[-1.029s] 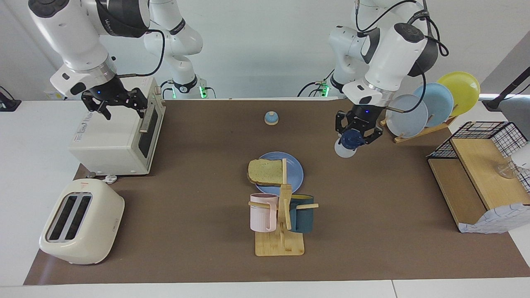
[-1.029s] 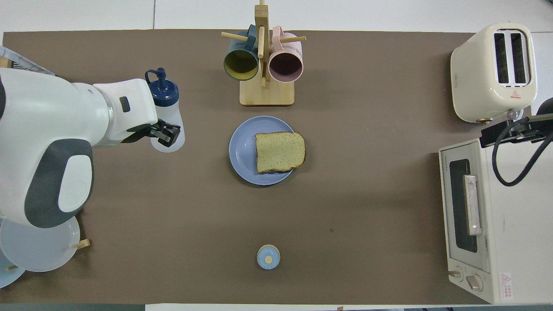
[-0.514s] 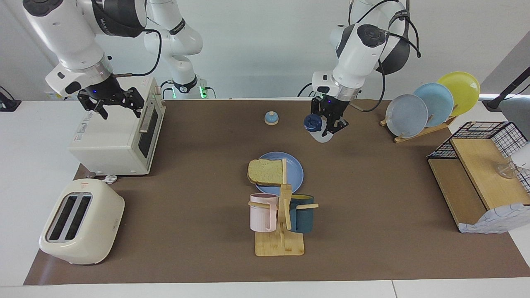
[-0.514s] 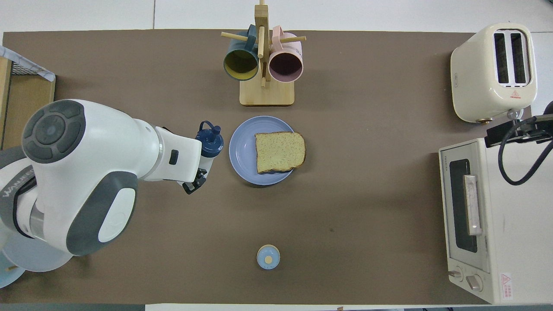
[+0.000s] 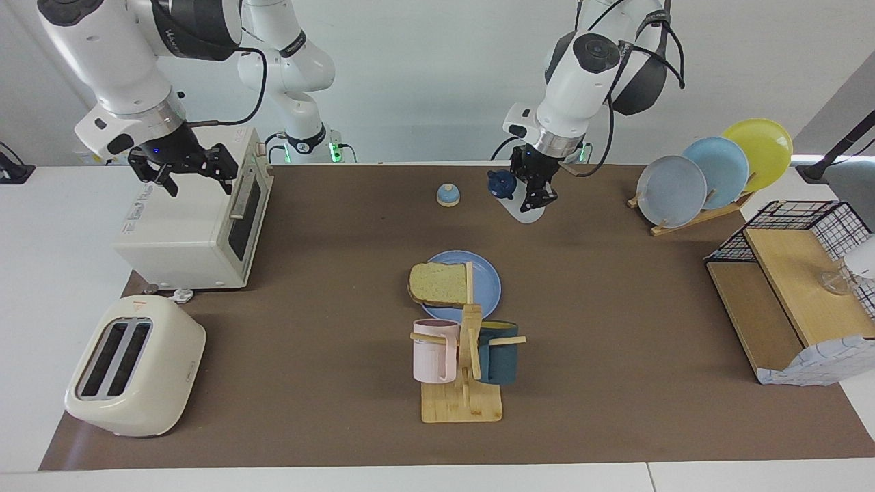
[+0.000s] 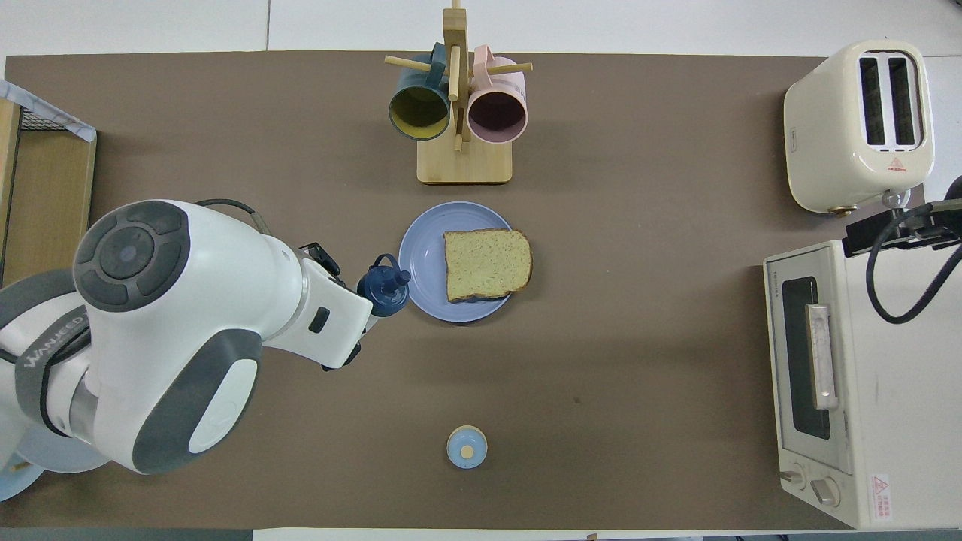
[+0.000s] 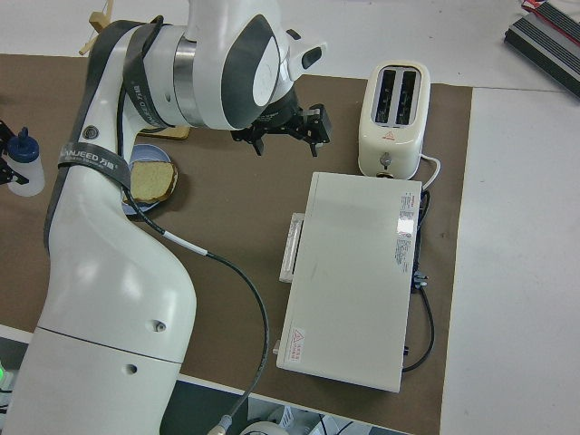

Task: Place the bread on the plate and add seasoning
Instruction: 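Reach the right gripper to the cap of the held bottle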

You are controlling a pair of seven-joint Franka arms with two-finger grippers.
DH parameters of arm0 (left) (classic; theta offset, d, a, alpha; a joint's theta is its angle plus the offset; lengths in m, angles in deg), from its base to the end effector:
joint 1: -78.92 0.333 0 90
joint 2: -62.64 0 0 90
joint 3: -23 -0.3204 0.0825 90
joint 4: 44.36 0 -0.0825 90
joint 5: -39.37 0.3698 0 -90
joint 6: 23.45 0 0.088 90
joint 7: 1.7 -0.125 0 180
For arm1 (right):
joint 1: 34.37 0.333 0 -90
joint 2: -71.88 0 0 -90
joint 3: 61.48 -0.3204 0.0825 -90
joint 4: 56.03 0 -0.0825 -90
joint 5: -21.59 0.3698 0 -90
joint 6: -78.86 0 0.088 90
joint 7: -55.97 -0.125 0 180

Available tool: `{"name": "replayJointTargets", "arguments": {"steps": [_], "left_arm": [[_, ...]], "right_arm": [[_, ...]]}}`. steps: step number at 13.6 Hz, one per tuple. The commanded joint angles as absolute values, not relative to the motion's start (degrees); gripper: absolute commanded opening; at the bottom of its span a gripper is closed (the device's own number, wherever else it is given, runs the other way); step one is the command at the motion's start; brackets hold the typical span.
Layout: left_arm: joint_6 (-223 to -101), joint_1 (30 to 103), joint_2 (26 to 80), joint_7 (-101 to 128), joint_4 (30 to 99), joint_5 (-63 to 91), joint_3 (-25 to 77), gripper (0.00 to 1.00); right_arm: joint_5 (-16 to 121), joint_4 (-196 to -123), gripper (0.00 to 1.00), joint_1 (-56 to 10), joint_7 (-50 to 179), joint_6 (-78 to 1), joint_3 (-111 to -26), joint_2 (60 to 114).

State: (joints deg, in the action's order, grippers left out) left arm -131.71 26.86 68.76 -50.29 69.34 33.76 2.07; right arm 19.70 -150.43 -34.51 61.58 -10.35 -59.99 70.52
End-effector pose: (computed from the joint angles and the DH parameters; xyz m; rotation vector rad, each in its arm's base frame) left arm 0.4400 -0.2698 0.5004 2.3398 -1.8973 0.0362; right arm 0.5277 -0.0193 0.5875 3.1098 0.1091 -0.1070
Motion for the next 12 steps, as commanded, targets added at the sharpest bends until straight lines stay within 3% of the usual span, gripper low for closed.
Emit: {"name": "replayJointTargets", "arguments": {"steps": [1, 3, 5, 8, 10, 12], "left_arm": [[-130.67, 26.53, 70.73, -51.97, 70.51, 35.07, 2.34, 0.0], [-130.5, 25.92, 70.73, -52.15, 70.51, 35.15, 2.7, 0.0], [-130.5, 25.83, 70.82, -52.15, 70.51, 35.15, 3.22, 0.0], [-129.97, 25.92, 70.91, -52.15, 70.77, 35.24, 4.89, 0.0], [-129.88, 25.83, 71.34, -52.41, 71.12, 36.9, 5.33, 0.0], [-130.49, 25.83, 72.83, -52.68, 73.22, 37.09, 5.68, 0.0]], "right_arm": [[24.36, -151.23, 1.0, -30.44, 62.21, -10.0, -61.74, 67.84], [35.96, -151.4, 1.0, -29.19, 58.2, -8.95, -61.83, 65.9], [38.9, -151.57, 1.0, -23.25, 48.9, -9.73, -62.26, 65.73], [42.93, -152.62, 1.0, -14.18, 35.44, -16.39, -62.27, 65.47], [45.74, -155.33, 1.0, -11.44, 31.55, -20.7, -62.35, 64.33], [47.86, -160.68, 0.78, -8.55, 30.57, -28.15, -62.35, 62.31]]}}
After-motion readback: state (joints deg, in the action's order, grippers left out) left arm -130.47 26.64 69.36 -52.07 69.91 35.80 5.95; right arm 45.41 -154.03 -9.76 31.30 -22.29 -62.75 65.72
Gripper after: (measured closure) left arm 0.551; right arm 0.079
